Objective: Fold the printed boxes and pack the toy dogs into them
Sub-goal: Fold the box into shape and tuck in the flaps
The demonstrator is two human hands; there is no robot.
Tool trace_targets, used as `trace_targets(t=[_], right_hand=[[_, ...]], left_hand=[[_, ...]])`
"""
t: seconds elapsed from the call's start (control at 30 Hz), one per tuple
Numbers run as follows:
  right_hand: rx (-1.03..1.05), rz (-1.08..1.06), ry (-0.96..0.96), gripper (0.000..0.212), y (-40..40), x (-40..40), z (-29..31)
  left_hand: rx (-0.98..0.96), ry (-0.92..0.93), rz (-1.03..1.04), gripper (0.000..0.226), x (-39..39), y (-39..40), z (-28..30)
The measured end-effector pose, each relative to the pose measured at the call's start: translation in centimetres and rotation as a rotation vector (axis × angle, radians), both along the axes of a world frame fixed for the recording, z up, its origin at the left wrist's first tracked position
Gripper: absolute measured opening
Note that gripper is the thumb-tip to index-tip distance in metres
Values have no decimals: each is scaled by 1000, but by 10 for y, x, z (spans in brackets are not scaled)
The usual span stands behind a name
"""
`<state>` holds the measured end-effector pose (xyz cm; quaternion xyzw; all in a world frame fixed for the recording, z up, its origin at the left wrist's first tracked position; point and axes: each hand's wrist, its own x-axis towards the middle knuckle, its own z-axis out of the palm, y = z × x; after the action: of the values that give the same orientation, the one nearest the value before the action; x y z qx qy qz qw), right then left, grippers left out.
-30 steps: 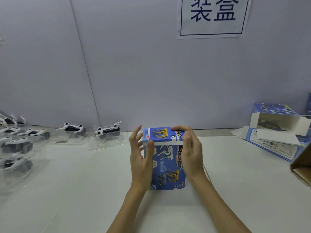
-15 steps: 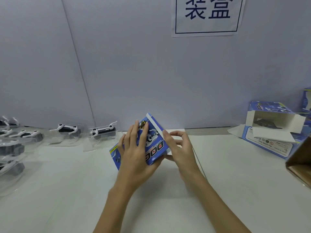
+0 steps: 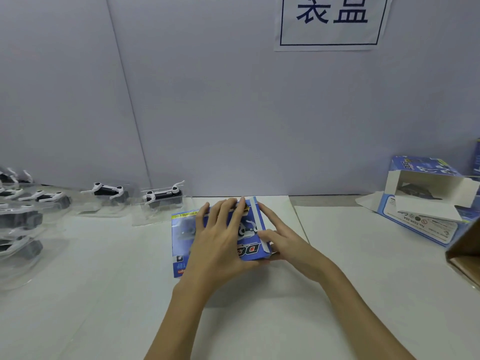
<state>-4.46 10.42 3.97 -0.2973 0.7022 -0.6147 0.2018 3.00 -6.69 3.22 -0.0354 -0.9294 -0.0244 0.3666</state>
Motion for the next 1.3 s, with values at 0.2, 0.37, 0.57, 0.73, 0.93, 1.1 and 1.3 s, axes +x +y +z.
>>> trace_targets(t=[0.2,0.37,0.57,0.73,0.93,1.1,1.3], right_hand=[[-176,-233,49,27,-18,4,-6],[-255,-299,50,27,-22,3,-9],[-276,-281,39,42,-21,2,-5],[-304,-282,28,41,-20,0,-6],[-284,-297,94,41,-19,2,-6],[-279,-269,85,42,-18,1,-6],[-277,-158,69,49,-17,5,-5]], left_hand=[[-38,35,38,117,-1,9,-1],[-19,71,42,115,0,11,0],[24,103,47,118,2,13,1],[43,114,43,121,2,14,2],[41,121,39,121,2,14,1],[16,152,26,117,1,16,-1],[16,131,12,108,1,17,-1]])
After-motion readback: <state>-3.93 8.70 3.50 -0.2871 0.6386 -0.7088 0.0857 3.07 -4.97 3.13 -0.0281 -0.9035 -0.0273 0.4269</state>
